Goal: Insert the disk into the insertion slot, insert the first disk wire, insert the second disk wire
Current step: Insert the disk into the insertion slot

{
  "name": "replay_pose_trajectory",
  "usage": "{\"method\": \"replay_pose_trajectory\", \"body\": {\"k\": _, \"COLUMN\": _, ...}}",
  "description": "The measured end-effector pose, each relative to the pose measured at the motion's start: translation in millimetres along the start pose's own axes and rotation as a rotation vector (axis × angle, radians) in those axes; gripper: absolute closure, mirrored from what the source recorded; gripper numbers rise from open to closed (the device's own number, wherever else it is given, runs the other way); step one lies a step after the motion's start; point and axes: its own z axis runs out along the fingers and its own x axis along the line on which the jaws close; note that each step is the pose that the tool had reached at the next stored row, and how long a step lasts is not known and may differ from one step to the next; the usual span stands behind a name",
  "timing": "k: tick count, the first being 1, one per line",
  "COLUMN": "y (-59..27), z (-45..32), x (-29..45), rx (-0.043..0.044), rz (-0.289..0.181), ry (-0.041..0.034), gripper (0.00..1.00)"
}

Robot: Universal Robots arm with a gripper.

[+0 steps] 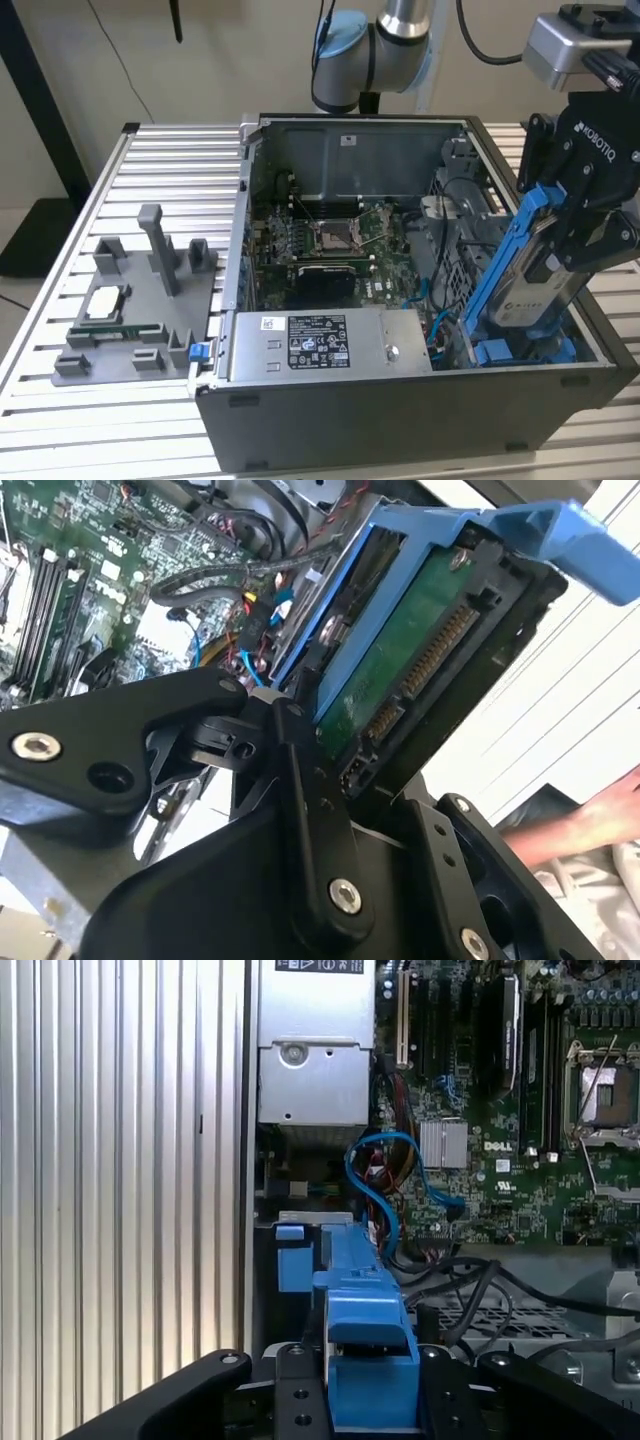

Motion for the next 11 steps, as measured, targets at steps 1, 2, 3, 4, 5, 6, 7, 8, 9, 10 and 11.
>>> {"method": "replay_pose_trajectory", "body": {"k": 1, "y": -0.8, "z": -0.1, "x": 0.2, "rx": 0.0000, "rz": 0.000, "ry": -0.0017, "gripper": 1.00}}
{"method": "replay_pose_trajectory", "body": {"k": 2, "y": -1.4, "z": -0.1, "x": 0.3, "rx": 0.0001, "rz": 0.000, "ry": -0.0040, "gripper": 1.00}}
{"method": "replay_pose_trajectory", "body": {"k": 3, "y": -2.0, "z": -0.2, "x": 0.5, "rx": 0.0003, "rz": -0.001, "ry": -0.0069, "gripper": 1.00}}
{"method": "replay_pose_trajectory", "body": {"k": 4, "y": -2.6, "z": -0.1, "x": 0.6, "rx": 0.0005, "rz": -0.002, "ry": -0.0091, "gripper": 1.00}}
{"method": "replay_pose_trajectory", "body": {"k": 5, "y": -3.1, "z": -0.2, "x": 1.0, "rx": 0.0004, "rz": -0.003, "ry": -0.0109, "gripper": 1.00}}
{"method": "replay_pose_trajectory", "body": {"k": 6, "y": -3.4, "z": -0.2, "x": 1.3, "rx": 0.0002, "rz": -0.004, "ry": -0.0137, "gripper": 1.00}}
{"method": "replay_pose_trajectory", "body": {"k": 7, "y": -3.7, "z": -0.3, "x": 1.6, "rx": 0.0001, "rz": -0.006, "ry": -0.0166, "gripper": 1.00}}
{"method": "replay_pose_trajectory", "body": {"k": 8, "y": -3.7, "z": -0.3, "x": 2.1, "rx": 0.0001, "rz": -0.007, "ry": -0.0192, "gripper": 1.00}}
{"method": "replay_pose_trajectory", "body": {"k": 9, "y": -3.7, "z": -0.3, "x": 2.7, "rx": 0.0000, "rz": -0.008, "ry": -0.0215, "gripper": 1.00}}
{"method": "replay_pose_trajectory", "body": {"k": 10, "y": -3.7, "z": -0.3, "x": 3.1, "rx": 0.0000, "rz": -0.008, "ry": -0.0232, "gripper": 1.00}}
{"method": "replay_pose_trajectory", "body": {"k": 11, "y": -3.8, "z": -0.3, "x": 3.3, "rx": 0.0000, "rz": -0.009, "ry": -0.0243, "gripper": 1.00}}
